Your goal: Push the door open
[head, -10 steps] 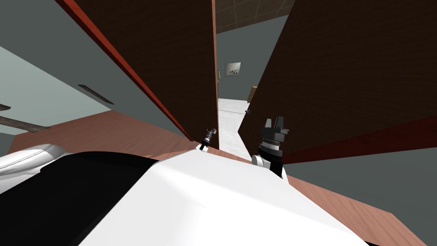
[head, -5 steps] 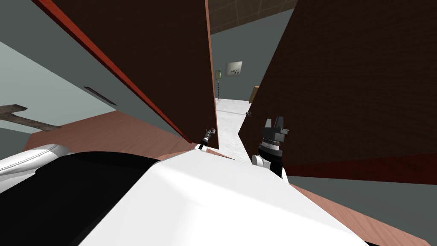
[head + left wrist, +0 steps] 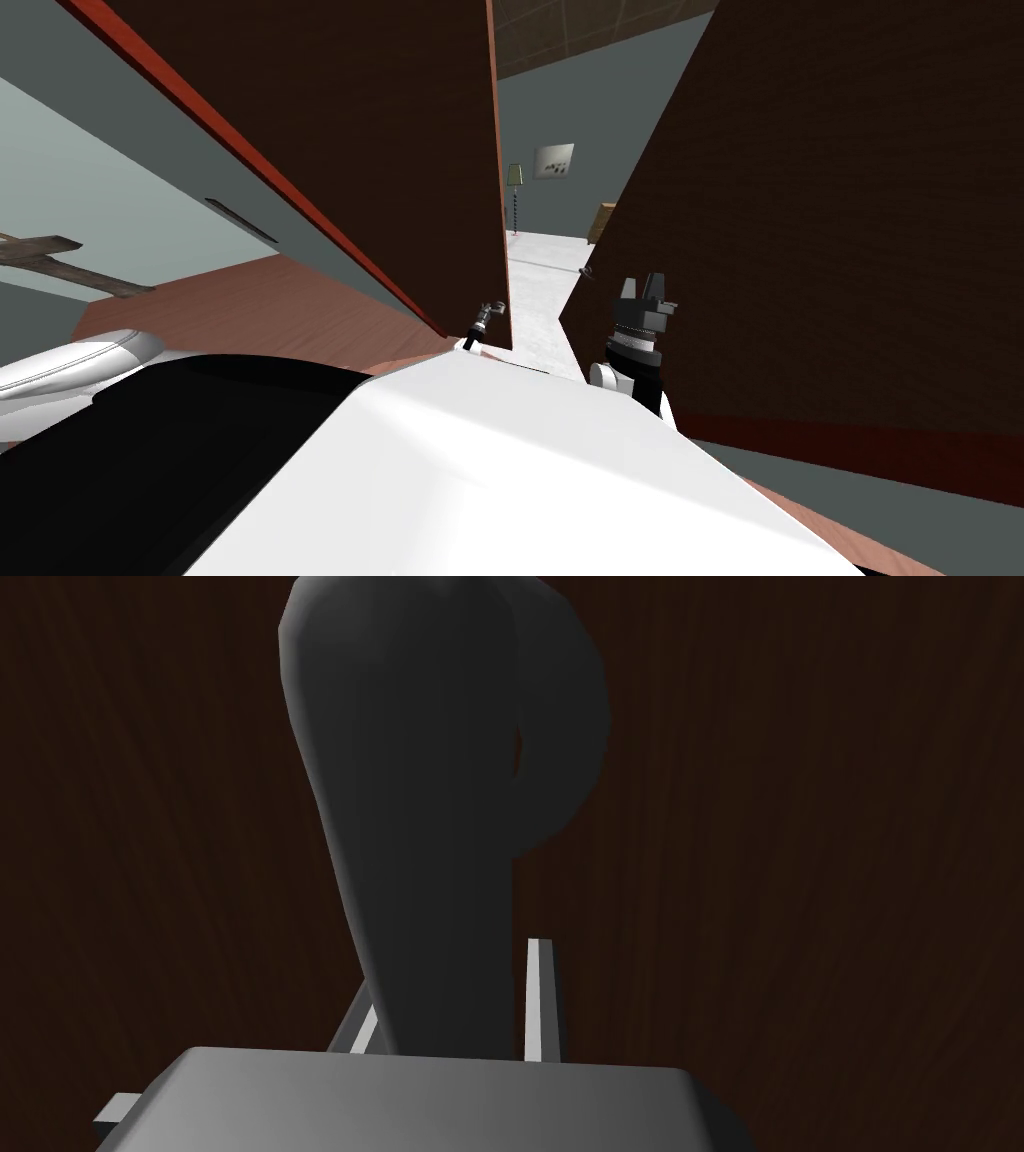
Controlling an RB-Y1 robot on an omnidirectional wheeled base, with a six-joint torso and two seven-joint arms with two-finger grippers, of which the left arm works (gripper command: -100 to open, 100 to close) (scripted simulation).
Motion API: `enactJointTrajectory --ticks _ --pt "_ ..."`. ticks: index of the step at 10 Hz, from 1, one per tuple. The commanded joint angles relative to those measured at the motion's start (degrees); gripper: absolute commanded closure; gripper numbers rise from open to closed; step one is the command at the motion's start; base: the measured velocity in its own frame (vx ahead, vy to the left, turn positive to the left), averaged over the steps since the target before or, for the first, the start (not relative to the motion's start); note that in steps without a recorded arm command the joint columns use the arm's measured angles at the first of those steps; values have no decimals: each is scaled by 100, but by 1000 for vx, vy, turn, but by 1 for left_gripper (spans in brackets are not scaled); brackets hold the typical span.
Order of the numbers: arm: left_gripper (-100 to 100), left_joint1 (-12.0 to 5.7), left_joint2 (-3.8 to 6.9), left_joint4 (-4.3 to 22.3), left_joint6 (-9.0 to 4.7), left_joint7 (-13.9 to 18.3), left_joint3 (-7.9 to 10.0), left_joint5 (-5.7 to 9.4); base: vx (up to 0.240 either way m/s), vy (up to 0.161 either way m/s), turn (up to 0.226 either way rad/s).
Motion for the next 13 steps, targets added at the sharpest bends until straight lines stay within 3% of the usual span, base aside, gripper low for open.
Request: enactJointTrajectory --ticks 1,5,6,8,13 --pt "100 -33 83 -81 -5 -72 161 56 194 -82 63" --pt "100 -32 51 -99 13 -195 367 121 197 -72 69" --pt "100 -31 1 -111 24 -276 504 164 170 -51 103" --pt "100 -30 -50 -120 32 -335 605 195 184 -75 96" --pt "100 -28 -297 -146 57 -508 897 287 174 -70 83"
